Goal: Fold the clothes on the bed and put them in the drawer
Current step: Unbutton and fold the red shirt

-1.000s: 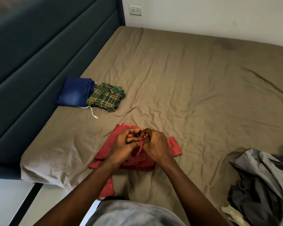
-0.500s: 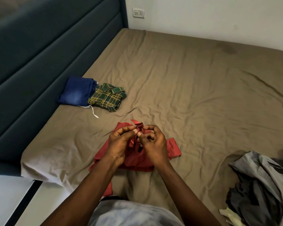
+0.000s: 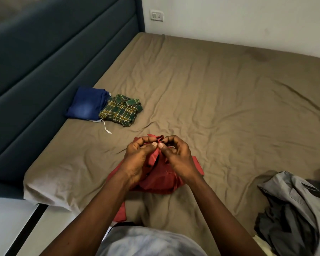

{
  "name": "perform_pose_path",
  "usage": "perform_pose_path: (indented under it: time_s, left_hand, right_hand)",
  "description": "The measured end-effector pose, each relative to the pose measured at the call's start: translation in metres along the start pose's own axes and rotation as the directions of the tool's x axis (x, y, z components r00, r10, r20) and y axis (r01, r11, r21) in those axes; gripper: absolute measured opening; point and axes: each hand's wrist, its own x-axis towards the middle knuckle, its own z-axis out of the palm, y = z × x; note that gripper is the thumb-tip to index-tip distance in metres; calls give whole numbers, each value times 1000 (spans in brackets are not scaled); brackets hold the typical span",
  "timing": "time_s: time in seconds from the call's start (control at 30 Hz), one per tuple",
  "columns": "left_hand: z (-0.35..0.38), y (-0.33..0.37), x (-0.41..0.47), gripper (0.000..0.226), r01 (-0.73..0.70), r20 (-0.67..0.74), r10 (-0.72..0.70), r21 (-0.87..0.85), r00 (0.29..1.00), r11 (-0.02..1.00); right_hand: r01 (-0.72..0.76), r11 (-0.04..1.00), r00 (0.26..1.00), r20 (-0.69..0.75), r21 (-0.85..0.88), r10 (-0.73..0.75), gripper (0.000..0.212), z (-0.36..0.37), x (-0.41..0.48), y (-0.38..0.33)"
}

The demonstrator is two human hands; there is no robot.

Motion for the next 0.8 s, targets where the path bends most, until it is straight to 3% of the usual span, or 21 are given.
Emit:
perform_pose_path:
  time_s: [0.07,0.1,0.17,0.2,0.27,0.33,0.43,0.5,0.57,0.7,0.8]
  left_hand:
    - [-2,7,0,28,-25,84,21,48,996,999]
    - [-5,13,0,29,-75,135,52,174,989,982]
    - [-15,23,7,17,-201,244,89,487,966,850]
    - [-20,28,10,5,-228,278,78,565,958,793]
    - [-23,38,14,19,-229,281,67,596,957,770]
    - [-19,52,17,24,-177,188,90,526,978,832]
    - [-15,76,20,21,-1,19,-1,135,1000,991]
    - [-17,90,24,22,60,-24,-61,-55,998,997]
    - [-22,101,29,20,55,-58,-63,-132,996,990]
    - [-26,108,36,14,-1,-61,-1,-43,998,999]
    - [-15,92,26,19,-3,-6,4,151,1000,989]
  right_hand:
    - [-3,999,999,-46,-44,1,2,-1,7,1]
    - [-2,996,997,-80,-87,-5,5,-2,12,-1]
    - [25,984,985,-161,-176,-54,14,-6,21,-7]
    - [47,978,979,-185,-205,-86,16,-7,26,-12]
    - [87,968,976,-175,-234,-130,17,-6,33,-24]
    - [120,954,980,-123,-274,-159,15,-6,36,-33]
    - [89,960,996,35,-265,-82,21,-15,35,-28]
    - [105,932,986,155,-347,-54,31,-23,30,-19]
    - [122,922,974,223,-368,-40,39,-28,24,-9]
    - [-160,987,976,153,21,155,19,-29,16,-4]
    - [-360,876,933,149,320,329,12,-16,11,-11]
